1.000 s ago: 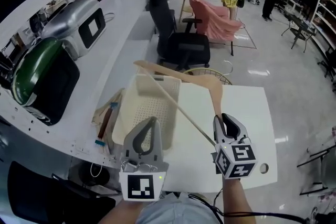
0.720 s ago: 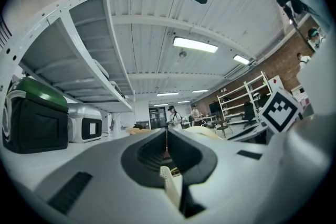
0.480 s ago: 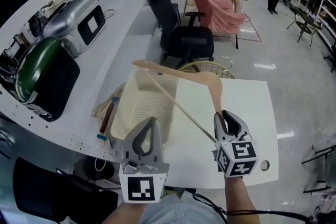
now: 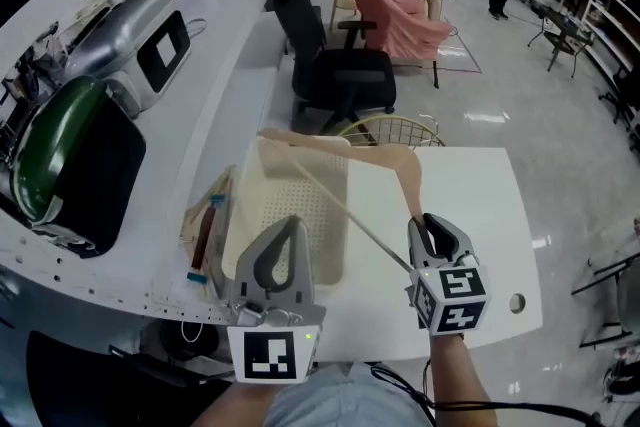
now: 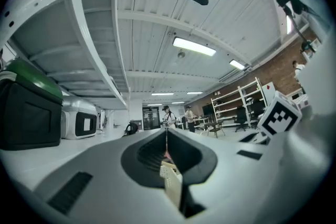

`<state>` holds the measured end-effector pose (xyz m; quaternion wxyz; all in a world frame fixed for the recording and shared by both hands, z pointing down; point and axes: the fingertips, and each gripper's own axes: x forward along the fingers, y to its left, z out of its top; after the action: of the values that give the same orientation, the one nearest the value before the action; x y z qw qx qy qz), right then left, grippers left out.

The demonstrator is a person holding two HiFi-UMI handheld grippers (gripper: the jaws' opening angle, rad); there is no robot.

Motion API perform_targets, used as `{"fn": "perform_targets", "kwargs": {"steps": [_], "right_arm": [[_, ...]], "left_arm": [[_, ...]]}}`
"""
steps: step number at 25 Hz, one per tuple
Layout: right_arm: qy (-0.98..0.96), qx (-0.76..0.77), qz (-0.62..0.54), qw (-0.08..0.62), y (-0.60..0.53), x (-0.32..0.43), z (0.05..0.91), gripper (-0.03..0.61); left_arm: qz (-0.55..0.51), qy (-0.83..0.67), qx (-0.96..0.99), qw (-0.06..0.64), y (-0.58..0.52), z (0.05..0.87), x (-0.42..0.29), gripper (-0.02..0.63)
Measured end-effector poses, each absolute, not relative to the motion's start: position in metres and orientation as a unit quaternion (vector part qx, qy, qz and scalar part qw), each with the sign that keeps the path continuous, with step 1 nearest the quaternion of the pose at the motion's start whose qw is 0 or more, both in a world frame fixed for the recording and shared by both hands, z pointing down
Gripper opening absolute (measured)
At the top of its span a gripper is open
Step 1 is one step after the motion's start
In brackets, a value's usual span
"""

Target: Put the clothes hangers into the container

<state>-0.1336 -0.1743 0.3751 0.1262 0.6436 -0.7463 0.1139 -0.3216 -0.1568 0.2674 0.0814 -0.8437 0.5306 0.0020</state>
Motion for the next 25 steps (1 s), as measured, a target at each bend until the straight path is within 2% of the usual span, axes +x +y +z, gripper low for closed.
{"fn": "perform_targets", "kwargs": {"steps": [17,25], "right_arm": [[-0.669,0.686,0.165,0.234,-0.171,-0.215,0.437,0.089],[-0.661,0.684,0.177,0.254,-0.181,-0.228,0.448,0.087]], "left_arm": [[0.007,0.445,-0.895,0.032,-0.192,0.301,-0.39,0.014],[-0.001,0.438,-0.899,0.019,-0.204,0.314,-0.402,0.014]]}}
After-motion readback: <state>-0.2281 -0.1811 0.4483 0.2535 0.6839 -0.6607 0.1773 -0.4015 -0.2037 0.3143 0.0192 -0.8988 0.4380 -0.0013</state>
